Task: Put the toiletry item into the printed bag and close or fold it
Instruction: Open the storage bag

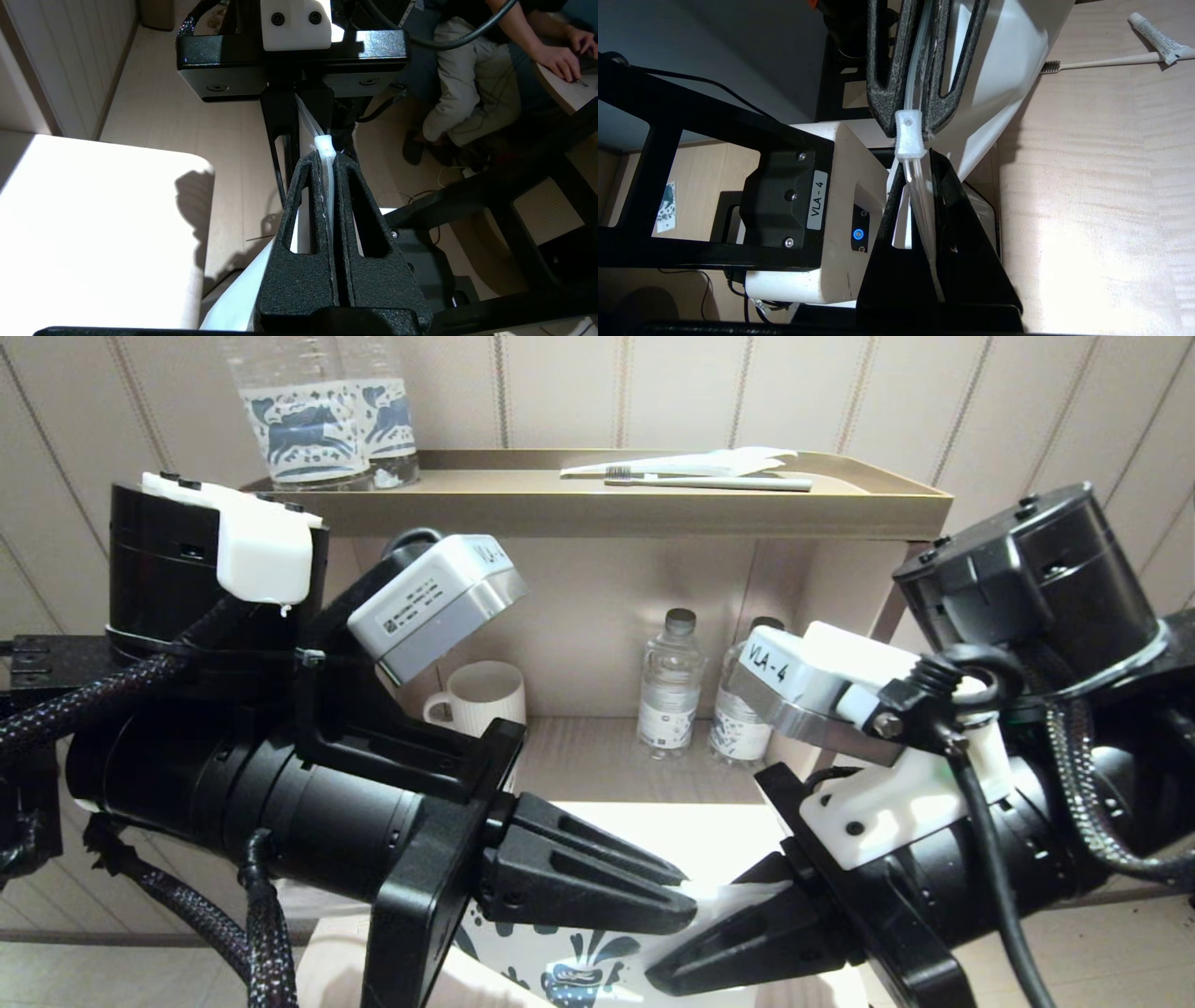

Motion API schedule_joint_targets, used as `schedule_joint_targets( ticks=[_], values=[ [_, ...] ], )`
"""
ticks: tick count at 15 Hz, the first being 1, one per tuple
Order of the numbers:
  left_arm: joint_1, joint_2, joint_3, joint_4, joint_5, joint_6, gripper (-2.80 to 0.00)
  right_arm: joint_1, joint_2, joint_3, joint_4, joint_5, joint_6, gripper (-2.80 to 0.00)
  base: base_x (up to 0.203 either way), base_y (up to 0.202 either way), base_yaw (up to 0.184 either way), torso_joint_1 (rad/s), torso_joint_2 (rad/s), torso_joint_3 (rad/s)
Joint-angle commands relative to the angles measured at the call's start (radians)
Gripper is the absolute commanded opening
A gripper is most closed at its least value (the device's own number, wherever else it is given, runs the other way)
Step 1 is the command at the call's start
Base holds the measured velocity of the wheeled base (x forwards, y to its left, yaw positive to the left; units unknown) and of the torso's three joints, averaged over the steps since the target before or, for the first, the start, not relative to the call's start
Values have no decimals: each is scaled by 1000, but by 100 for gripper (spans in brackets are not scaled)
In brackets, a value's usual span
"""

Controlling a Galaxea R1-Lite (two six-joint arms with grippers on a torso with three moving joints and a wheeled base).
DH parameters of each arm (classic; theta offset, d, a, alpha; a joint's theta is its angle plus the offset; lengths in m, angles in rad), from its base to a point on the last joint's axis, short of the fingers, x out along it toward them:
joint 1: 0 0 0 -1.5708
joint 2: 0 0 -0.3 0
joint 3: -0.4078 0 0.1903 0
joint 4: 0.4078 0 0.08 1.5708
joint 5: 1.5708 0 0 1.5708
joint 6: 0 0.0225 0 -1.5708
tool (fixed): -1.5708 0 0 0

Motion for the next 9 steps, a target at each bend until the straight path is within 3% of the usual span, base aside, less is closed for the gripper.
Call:
schedule_joint_targets(
  ticks=[1, 9],
  values=[
    [-2, 1, 9, -3, -5, 2, -280, 1, 2, 2, 2, 5, -2, -280, 0, 0, 0, 0, 0, 0],
    [-1, 1, 19, -4, 9, 8, -280, -5, -11, 21, 0, -4, -13, -280, 0, 0, 0, 0, 0, 0]
  ],
)
